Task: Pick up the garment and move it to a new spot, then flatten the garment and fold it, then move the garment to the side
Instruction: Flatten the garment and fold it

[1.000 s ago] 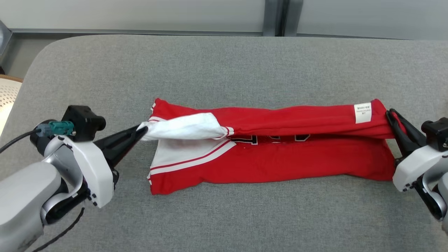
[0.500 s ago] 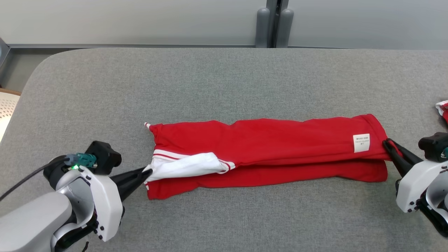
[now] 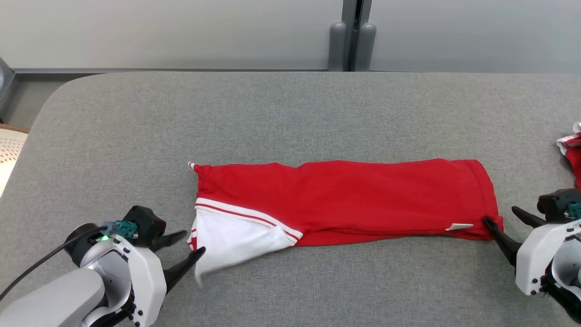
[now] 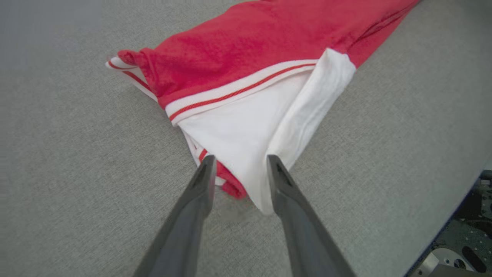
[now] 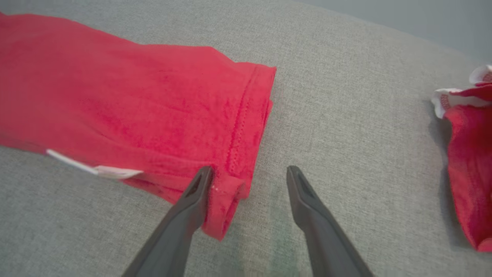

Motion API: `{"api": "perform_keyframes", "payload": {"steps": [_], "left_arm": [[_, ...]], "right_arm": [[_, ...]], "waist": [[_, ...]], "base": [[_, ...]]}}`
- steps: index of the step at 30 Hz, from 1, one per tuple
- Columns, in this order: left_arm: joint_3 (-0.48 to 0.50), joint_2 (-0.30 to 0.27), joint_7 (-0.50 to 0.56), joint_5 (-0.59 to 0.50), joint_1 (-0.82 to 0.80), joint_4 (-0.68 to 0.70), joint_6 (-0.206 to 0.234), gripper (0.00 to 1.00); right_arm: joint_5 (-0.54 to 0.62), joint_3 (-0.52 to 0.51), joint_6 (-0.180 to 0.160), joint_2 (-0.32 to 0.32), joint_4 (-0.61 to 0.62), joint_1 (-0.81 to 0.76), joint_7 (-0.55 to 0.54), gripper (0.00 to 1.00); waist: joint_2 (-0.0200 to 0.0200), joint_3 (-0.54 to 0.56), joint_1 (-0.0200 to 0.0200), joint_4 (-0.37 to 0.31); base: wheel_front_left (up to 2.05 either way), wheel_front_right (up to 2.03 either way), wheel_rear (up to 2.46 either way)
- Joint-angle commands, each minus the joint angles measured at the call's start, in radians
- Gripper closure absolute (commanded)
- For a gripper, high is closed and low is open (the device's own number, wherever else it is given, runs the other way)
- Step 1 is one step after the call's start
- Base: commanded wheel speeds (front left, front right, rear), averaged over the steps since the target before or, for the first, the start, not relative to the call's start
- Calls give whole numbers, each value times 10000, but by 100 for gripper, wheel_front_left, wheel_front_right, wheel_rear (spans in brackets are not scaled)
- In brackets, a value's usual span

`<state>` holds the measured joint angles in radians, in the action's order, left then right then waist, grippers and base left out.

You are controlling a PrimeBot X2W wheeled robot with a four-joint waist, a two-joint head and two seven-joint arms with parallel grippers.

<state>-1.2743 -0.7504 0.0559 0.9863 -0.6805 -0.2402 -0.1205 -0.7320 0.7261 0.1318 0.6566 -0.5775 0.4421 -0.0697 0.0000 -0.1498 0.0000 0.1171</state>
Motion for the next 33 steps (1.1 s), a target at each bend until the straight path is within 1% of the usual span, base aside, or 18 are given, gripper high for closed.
{"api": "perform_keyframes", "payload": {"steps": [1,4,7,10,11,12,15,17,19,20,22,26,28,31,33], "left_arm": [[58,26,-192,-151,63,-182,203,0],[352,161,-642,-24,163,-384,546,0],[889,301,-1483,142,232,-645,1133,0],[1638,620,-2564,513,428,-856,1718,0],[1928,747,-2824,677,538,-885,1863,0],[1928,747,-2824,677,538,-885,1863,0],[3186,1139,-3168,1244,917,-939,2222,0],[4233,1465,-3208,977,1177,-783,2370,0],[5474,1981,-3206,533,1806,-559,2422,0],[6083,2219,-3208,217,2133,-435,2423,0],[7249,2742,-3212,-500,2748,-140,2187,0],[9262,4051,-3213,-1931,3990,477,1488,0],[10059,4692,-3214,-2660,4491,663,1080,0],[11261,5803,-3214,-3647,5167,695,807,0],[11694,6283,-3213,-4414,5497,607,554,0]], "right_arm": [[-242,-70,-21,7,-3,-151,-143,0],[-343,-388,-21,107,57,-65,23,0],[-512,-950,-19,-186,106,-20,531,0],[-396,-1492,-19,-446,293,-111,1230,0],[-301,-1669,-21,-544,348,-156,1531,0],[-301,-1669,-21,-544,348,-156,1531,0],[-91,-2275,-19,-1009,532,-385,2526,0],[261,-2572,-19,-1248,599,-535,2965,0],[683,-2906,-19,-1530,701,-710,3224,0],[829,-3121,-19,-1732,787,-841,3286,0],[1225,-3617,-19,-2094,1017,-1104,3342,0],[2114,-4909,-19,-3034,1986,-1867,3356,0],[2463,-5438,-16,-3474,2373,-2253,3355,0],[2921,-5921,-13,-4023,2731,-2782,3355,0],[3161,-6114,-13,-4286,2865,-3051,3356,0]], "waist": [[0,109,0,30],[0,261,0,57],[0,460,0,55],[0,676,0,72],[0,740,0,71],[0,740,0,71],[0,903,0,66],[0,961,0,81],[0,998,0,106],[0,1016,0,116],[0,1026,0,117],[0,978,0,120],[0,973,0,138],[0,992,0,170],[0,985,0,153]], "base": [[0,0,0],[0,0,0],[0,0,0],[0,0,0],[0,0,0],[0,0,0],[0,0,0],[0,0,0],[0,0,0],[0,0,0],[0,0,0],[0,0,0],[0,0,0],[0,0,0],[0,0,0]]}}
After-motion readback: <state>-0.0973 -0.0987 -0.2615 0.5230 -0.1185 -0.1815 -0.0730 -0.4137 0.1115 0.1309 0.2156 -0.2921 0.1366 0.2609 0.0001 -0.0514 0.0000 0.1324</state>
